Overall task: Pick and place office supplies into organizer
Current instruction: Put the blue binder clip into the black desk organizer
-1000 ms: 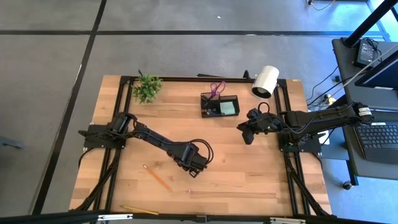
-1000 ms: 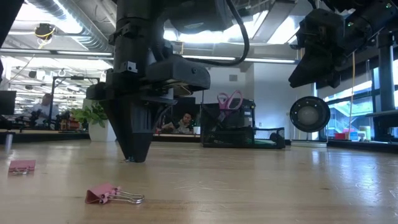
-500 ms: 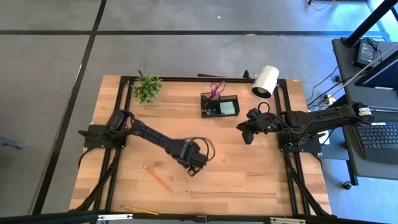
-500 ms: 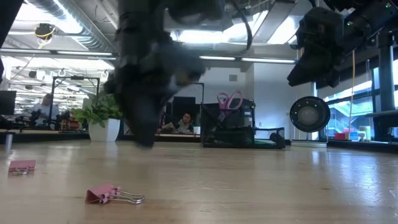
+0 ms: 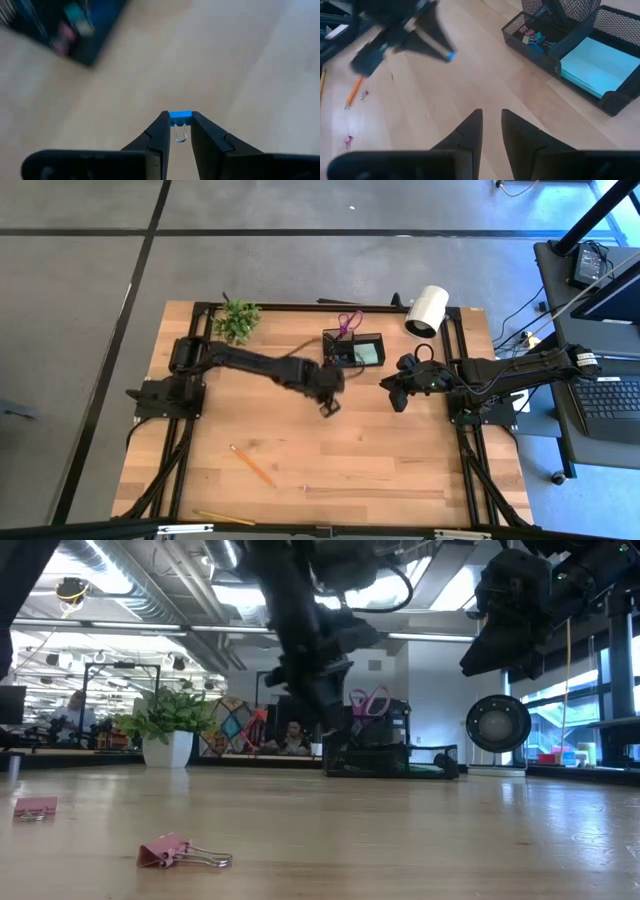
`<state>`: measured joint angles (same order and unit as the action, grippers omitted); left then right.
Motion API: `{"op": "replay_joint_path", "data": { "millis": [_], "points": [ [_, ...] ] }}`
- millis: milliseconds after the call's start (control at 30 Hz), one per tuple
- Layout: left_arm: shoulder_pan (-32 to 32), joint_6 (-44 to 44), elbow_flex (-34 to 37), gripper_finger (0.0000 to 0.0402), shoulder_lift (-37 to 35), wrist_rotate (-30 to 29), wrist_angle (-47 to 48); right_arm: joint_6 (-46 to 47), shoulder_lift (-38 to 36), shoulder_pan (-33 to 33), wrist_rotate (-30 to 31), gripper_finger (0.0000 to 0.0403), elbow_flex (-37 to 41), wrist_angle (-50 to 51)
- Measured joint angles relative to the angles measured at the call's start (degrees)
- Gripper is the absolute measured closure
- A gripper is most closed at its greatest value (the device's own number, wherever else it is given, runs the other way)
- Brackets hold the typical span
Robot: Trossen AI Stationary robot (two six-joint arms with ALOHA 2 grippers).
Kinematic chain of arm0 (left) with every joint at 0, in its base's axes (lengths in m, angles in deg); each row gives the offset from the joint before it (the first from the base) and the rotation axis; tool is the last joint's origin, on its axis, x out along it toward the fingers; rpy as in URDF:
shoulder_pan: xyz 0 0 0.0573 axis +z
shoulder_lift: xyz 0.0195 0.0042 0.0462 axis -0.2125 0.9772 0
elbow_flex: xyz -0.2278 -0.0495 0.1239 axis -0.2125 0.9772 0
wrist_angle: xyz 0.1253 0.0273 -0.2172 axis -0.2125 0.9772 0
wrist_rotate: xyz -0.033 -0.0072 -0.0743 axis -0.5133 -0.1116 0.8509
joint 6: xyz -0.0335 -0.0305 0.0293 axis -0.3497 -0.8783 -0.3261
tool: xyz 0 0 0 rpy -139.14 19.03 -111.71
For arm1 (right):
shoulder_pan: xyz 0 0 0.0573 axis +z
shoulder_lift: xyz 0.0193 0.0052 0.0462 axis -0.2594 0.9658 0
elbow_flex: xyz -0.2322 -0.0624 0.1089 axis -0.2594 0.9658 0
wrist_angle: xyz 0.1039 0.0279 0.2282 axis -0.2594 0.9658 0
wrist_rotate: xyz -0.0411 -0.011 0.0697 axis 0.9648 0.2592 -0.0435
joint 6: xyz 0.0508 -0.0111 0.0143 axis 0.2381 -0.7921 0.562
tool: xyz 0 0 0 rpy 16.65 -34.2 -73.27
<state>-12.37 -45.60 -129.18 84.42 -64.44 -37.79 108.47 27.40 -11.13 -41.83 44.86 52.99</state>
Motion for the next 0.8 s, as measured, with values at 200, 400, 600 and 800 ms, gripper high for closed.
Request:
{"op": "replay_joint_path", "data": {
  "millis": [200,400,600,800],
  "points": [
    [6.7,7.8,-0.1,0.0341,0.0,-0.2,-7.8,-2.7,0.0,0.0,0.1,0.0327,0.0,0.0],
    [10.8,14.7,-0.1,0.0341,0.9,-2.0,-12.0,-4.0,0.0,0.0,1.0,0.0327,0.0,0.0],
    [12.5,16.3,-0.2,0.0341,1.8,-5.2,-14.4,-3.8,0.0,0.1,0.8,0.0327,0.0,3.0],
    [12.6,16.5,-0.2,0.0341,2.6,-7.3,-14.3,-0.9,0.0,1.1,0.5,0.0327,0.0,8.8]
  ]
}}
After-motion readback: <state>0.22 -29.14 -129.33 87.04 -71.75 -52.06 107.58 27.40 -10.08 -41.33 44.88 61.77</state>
